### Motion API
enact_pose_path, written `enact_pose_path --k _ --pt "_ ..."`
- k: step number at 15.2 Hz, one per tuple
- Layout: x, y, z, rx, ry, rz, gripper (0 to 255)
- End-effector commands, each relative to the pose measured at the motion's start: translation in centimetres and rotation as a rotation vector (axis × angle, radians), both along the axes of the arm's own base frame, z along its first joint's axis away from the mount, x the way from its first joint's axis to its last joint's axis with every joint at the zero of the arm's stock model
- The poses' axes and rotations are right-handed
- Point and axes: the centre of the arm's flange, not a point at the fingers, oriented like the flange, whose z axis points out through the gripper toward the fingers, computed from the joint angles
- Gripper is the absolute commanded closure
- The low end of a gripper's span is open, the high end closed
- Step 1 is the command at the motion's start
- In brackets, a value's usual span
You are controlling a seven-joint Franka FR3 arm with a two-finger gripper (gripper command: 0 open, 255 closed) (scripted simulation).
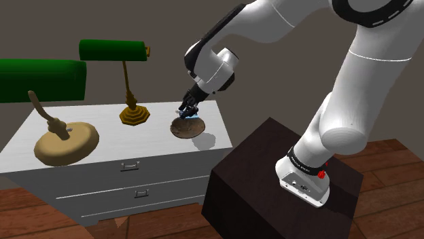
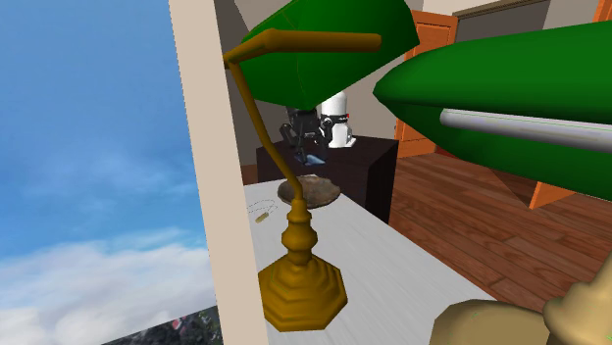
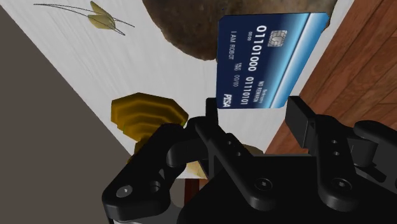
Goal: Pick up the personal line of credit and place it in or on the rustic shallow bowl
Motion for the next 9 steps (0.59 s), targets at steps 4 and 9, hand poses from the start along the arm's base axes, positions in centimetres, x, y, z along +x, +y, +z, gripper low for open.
enact_pose_path --k 4,9 --pt "-0.1 -0.1 -2.6 0.0 0.0 0.001 255" --pt "-0.1 -0.1 -5.2 0.0 0.0 0.001 255"
